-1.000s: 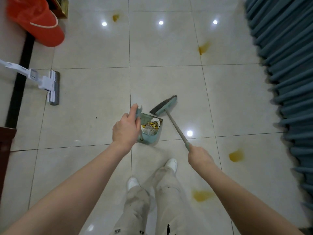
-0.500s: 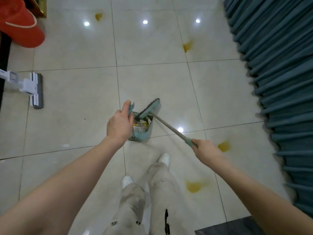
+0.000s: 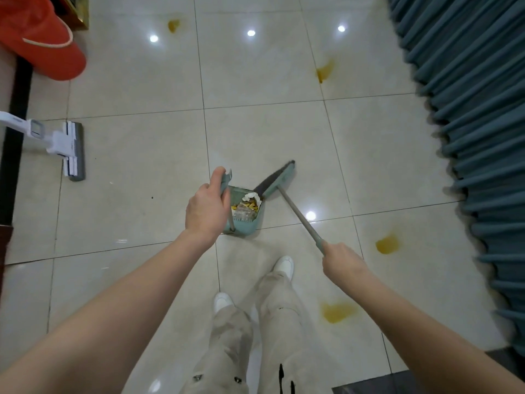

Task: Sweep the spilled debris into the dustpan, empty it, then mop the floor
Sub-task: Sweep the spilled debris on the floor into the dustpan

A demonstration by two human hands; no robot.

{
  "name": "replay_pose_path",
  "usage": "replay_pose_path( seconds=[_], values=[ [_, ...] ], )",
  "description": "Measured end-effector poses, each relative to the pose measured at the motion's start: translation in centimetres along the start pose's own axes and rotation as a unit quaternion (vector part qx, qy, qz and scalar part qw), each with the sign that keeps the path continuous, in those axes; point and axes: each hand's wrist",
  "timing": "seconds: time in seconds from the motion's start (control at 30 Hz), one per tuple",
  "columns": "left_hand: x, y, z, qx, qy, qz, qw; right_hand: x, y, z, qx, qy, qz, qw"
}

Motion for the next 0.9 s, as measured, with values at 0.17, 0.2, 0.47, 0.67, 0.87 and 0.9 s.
replay_pose_path(
  seconds=[0.17, 0.2, 0.47, 0.67, 0.87, 0.9],
  values=[
    [0.0, 0.2, -0.3, -0.002, 0.003, 0.0, 1.0, -2.4, -0.6, -3.6, -0.024, -0.018, 0.011, 0.999],
    [0.0, 0.1, -0.2, -0.004, 0.002, 0.0, 1.0, -2.3, -1.2, -4.0, -0.011, -0.01, -0.001, 1.0],
    [-0.3, -0.1, 0.5, 0.005, -0.005, 0.001, 1.0, 1.0, -2.7, -2.3, 0.03, 0.014, -0.065, 0.997],
    [0.3, 0.1, 0.3, 0.006, -0.009, -0.003, 1.0, 2.5, -2.1, 2.2, 0.031, 0.015, -0.019, 0.999],
    [0.6, 0.3, 0.2, 0.011, -0.004, -0.013, 1.0, -1.3, -0.5, -0.1, -0.022, -0.032, 0.023, 0.999],
    [0.6, 0.2, 0.3, 0.013, -0.005, -0.013, 1.0, -1.6, -0.7, -0.9, -0.027, -0.032, 0.027, 0.999]
  ],
)
Point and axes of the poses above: each hand's wrist, its own x-axis towards the middle knuckle, its own y-axis out of the palm, z = x × y, and after that the axes turned 3 degrees about z, right-handed
